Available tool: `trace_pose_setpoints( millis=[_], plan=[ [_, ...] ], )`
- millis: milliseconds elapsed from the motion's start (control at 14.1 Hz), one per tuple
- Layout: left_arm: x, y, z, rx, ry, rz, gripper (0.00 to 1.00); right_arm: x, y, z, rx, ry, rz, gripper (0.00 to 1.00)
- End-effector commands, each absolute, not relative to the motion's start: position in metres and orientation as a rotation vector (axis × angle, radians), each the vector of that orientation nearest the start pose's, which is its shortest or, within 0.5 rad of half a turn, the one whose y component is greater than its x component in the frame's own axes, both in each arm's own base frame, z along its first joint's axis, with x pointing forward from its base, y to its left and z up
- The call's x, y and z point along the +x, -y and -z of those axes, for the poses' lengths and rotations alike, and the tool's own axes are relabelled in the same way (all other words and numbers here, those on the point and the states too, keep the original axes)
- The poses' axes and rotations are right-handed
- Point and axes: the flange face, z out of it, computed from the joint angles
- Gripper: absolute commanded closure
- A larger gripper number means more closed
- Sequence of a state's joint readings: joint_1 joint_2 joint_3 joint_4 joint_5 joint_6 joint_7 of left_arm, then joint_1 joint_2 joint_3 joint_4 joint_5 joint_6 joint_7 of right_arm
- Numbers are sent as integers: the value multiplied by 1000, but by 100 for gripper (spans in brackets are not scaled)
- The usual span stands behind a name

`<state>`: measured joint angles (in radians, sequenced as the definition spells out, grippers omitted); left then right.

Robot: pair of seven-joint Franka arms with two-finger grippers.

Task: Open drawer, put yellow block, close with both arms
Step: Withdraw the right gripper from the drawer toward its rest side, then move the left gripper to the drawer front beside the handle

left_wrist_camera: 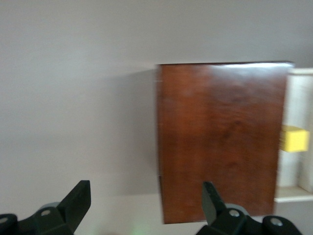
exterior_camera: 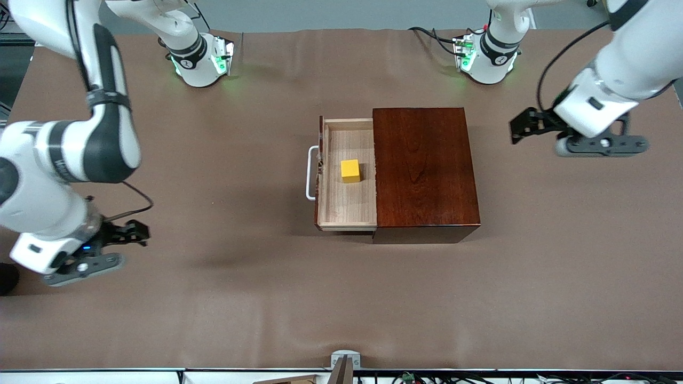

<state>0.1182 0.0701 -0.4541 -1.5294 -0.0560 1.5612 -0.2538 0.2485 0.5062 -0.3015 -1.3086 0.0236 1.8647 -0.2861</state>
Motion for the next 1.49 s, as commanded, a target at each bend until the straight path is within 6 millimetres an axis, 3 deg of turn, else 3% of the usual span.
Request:
trace_pose_setpoints(
  millis=[0, 71, 213, 426, 497, 639, 781, 923, 1065, 1278, 1420],
  plan=[
    [529, 251, -619, -3246, -328, -84, 0, 690, 41, -491, -3225, 286, 72, 0],
    [517, 281, -615, -3236, -435, -94, 0, 683, 52, -499, -3218, 243, 56, 0],
    [480, 351, -611, -3199, -645, -66, 0, 669, 54, -513, -3181, 206, 16, 0],
    [425, 454, -584, -3028, -990, 69, 0, 638, 39, -536, -3133, 79, -43, 0],
    [410, 475, -576, -2905, -1085, 146, 0, 627, 36, -546, -3120, 80, -42, 0],
    [407, 509, -554, -2873, -1217, 140, 0, 611, 33, -560, -3105, 90, -63, 0],
    [411, 547, -532, -2836, -1532, 114, 0, 602, 24, -572, -3087, 119, -80, 0],
    [410, 575, -509, -2686, -1867, 164, 0, 595, 13, -579, -3081, 36, -99, 0],
    [417, 594, -477, -2571, -2087, 233, 0, 588, -3, -583, -3088, 21, -149, 0],
    [428, 608, -438, -2502, -2209, 301, 0, 567, 6, -606, -3082, 5, -170, 0],
    [447, 603, -414, -2450, -2246, 315, 0, 555, 20, -619, -3080, -14, -176, 0]
  ],
)
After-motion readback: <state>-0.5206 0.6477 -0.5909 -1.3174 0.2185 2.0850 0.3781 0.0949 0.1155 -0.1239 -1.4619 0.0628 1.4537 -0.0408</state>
